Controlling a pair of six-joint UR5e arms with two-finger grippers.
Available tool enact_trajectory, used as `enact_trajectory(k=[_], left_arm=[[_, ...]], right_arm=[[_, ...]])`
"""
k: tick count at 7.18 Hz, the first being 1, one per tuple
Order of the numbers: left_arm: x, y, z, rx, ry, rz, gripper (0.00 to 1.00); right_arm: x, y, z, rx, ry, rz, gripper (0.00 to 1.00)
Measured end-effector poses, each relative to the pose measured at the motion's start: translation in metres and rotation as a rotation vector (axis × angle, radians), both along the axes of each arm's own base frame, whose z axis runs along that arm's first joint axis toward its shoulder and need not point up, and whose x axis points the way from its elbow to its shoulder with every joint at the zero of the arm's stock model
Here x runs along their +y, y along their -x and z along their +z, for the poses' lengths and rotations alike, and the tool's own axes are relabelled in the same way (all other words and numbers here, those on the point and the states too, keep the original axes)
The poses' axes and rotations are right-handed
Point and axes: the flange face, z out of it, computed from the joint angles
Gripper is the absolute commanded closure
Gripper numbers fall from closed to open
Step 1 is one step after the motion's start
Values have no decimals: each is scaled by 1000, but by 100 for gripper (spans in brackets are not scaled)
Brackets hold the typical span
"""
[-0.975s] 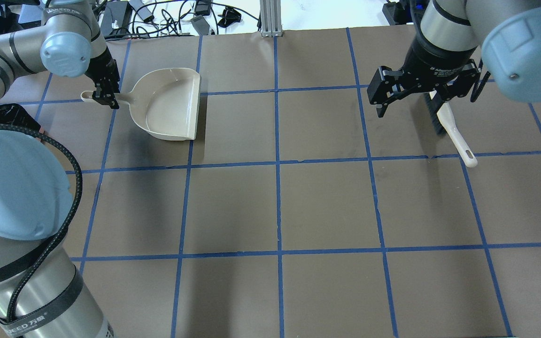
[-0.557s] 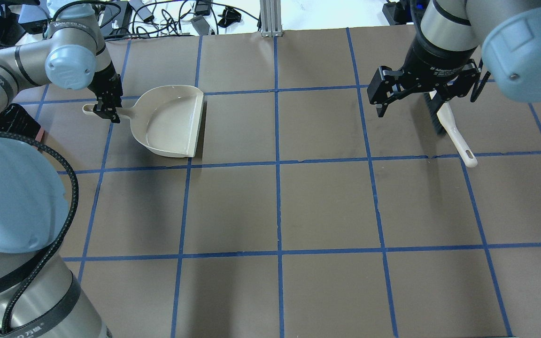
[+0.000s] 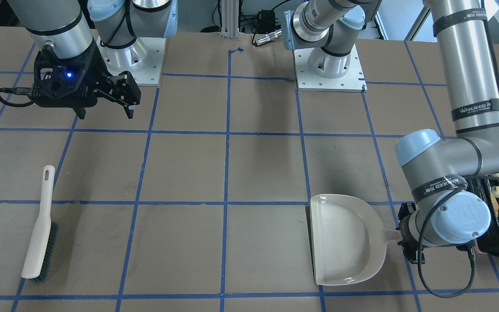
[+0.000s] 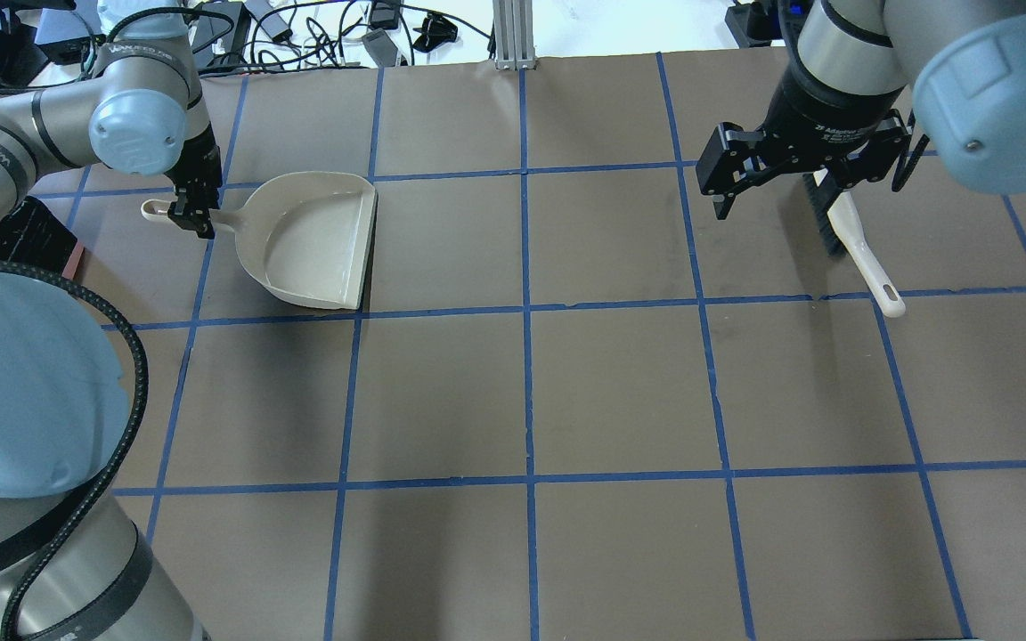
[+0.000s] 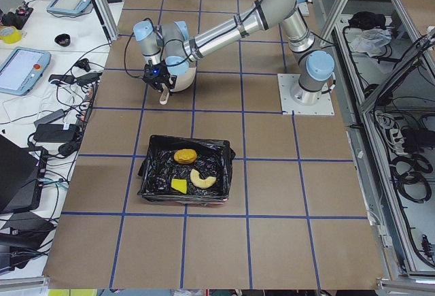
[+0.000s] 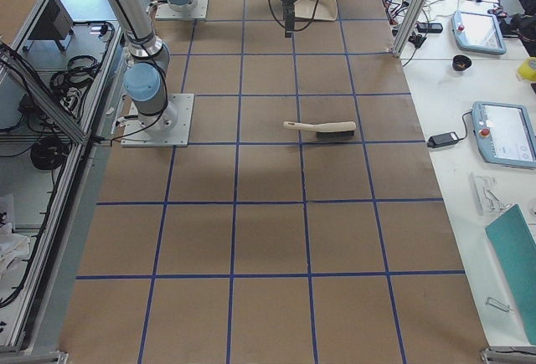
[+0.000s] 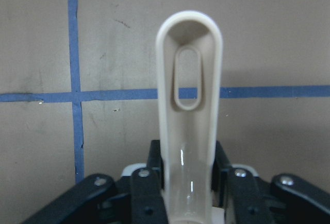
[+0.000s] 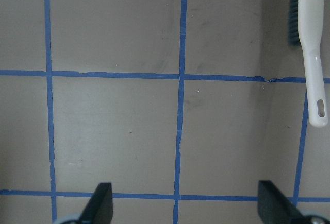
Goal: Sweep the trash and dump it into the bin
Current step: 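Lower the dustpan flat onto the table with the left gripper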
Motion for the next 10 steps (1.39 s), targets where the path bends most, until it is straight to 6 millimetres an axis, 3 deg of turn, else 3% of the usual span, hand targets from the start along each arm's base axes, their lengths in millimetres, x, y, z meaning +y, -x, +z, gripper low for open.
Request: enact_trajectory(k=[4,5,6,10], left_arm=[[-5,7,-8,-27,50,10,100],[-2,10,-10,-37,55,5,87],[-1,14,-9,-48,60,-3,67],[4,29,-6,-54,56,-27,25]], right_arm=[[0,0,-1,0,-1,1,0],[-1,0,-1,1,-1,1,0],[-1,0,-1,0,-1,2,0],[-1,1,-1,0,-3,-2,0]])
